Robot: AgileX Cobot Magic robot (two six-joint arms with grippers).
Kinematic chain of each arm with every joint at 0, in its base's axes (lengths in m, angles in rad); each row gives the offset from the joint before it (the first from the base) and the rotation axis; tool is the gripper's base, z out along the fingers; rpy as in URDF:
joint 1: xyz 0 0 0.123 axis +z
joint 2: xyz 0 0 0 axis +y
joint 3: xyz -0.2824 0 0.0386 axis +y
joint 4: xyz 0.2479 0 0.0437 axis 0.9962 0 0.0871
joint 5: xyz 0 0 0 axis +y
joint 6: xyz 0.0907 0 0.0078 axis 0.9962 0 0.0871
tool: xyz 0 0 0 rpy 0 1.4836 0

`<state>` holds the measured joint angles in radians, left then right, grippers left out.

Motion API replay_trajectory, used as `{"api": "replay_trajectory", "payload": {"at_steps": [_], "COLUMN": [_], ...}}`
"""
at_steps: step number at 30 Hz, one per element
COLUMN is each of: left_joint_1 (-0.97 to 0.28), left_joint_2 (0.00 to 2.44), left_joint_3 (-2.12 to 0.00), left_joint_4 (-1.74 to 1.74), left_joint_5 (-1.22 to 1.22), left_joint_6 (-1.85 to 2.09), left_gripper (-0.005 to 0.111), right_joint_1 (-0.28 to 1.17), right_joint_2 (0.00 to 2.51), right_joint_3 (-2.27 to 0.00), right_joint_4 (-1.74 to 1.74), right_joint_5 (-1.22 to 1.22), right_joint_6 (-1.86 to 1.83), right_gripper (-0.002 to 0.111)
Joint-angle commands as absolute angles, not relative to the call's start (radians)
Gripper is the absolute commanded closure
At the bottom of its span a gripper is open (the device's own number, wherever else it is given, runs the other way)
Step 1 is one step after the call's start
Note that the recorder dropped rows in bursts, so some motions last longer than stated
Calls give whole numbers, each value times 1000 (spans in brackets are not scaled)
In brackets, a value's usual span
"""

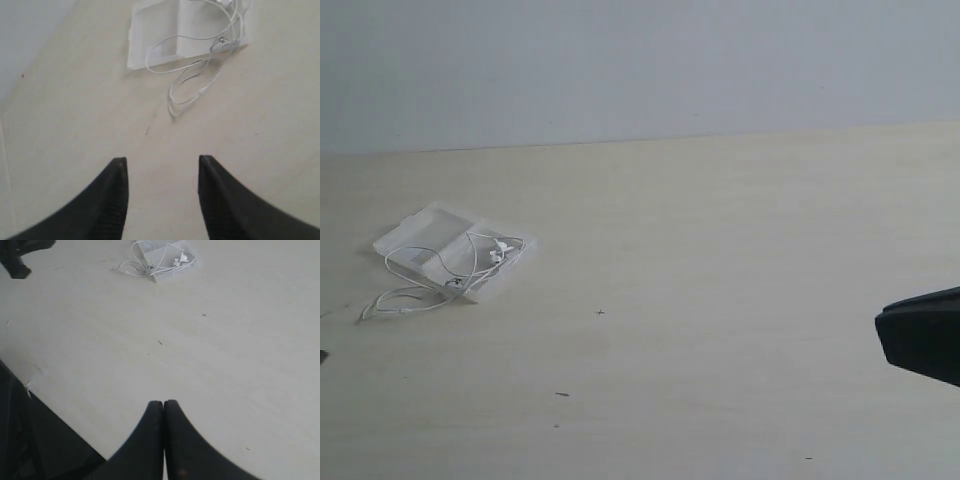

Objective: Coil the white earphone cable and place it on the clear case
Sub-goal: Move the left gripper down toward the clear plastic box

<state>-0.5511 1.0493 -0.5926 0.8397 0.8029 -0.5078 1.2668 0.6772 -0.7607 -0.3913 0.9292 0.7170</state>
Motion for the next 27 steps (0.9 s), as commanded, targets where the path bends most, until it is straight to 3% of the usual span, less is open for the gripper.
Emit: {"api": "replay_trajectory", "payload": {"at_steps": [1,5,15,27], "left_joint_1": [-344,-156,-138,-73], "left_joint_2": [1283,1469,1790,1816], "left_joint_3": [-605,-621,-769,-790], "left_joint_4": [800,697,793,856], "left_joint_5": [532,372,249,247], "left_joint_6": [-438,-232,-93,-100], "left_gripper": [66,66,60,61], "right_joint_1": [1268,1268,1268,1268], "right_joint_2": [674,674,676,676], "right_joint_3": [-755,-755,-755,-755], "right_joint_4": [-374,-349,-335,-329], "right_joint_5": [939,939,953,949], "right_joint_6": [707,698,698,682], "right_gripper": [108,108,108,108]}}
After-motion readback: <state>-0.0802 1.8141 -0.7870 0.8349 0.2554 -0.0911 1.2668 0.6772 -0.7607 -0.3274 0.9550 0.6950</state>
